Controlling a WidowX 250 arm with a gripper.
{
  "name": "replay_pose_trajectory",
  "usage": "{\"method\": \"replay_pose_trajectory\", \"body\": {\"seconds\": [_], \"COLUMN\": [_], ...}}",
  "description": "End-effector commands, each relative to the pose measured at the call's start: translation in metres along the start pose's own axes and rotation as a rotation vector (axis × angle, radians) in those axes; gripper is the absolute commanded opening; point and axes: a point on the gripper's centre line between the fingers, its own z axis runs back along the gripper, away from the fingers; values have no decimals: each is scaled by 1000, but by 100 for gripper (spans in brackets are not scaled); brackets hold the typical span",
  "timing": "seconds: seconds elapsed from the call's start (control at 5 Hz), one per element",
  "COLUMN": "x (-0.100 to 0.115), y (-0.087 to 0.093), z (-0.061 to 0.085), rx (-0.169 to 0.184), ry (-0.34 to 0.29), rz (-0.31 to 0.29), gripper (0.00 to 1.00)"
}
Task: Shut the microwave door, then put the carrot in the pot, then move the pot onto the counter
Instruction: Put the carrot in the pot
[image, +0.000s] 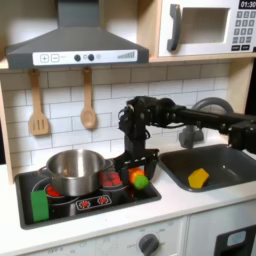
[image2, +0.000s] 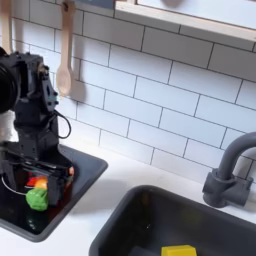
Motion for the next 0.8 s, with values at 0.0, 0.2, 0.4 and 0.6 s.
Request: {"method": "replay_pose_trajectory", "body": {"seconds": [0.0, 0.2, 0.4, 0.6], "x": [8, 12, 14, 14], "y": [0, 2, 4, 4], "z": [-15, -21, -19, -14], "rx": [-4, -5, -5, 11], "ry": [43, 56, 45, 28], "rz": [-15, -20, -28, -36], "gripper": [100, 100, 0, 0]}}
